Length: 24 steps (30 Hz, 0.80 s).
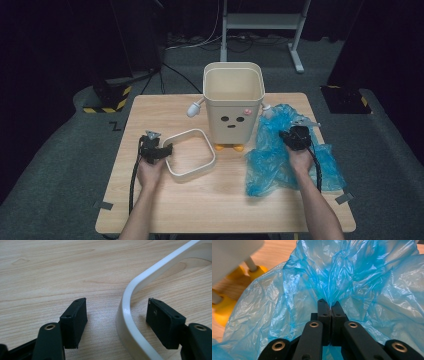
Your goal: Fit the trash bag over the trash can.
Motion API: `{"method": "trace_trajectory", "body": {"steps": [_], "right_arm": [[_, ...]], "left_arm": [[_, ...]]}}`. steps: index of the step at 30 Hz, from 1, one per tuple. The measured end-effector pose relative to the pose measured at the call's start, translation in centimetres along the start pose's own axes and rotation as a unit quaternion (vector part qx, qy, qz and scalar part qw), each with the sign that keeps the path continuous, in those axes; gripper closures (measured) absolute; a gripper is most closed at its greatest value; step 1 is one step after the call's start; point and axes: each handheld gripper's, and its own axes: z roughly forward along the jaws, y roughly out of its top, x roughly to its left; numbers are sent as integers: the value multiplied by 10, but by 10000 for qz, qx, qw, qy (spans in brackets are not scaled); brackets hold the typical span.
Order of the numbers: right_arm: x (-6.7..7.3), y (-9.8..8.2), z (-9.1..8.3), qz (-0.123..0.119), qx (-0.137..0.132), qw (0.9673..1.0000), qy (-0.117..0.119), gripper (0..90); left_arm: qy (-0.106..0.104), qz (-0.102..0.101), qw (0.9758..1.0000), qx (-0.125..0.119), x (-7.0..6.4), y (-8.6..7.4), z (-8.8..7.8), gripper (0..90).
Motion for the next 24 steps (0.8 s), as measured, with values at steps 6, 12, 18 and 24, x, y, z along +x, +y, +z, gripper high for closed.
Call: {"method": "trace_trajectory", "body": {"steps": [6,12,18,24], "right_arm": [[-4,3,-12,97,-104,9998,99,890],[-5,6,-21,93,-144,9998,99,890],[-6,8,-34,33,-191,9998,87,890],[-5,11,-50,25,-304,9991,291,890]], "left_arm": [[-1,-1,10000,0,0,0,0,335],[-3,1,10000,1,0,0,0,334],[14,35,10000,11,0,0,0,333],[19,50,10000,13,-1,0,0,331]]}}
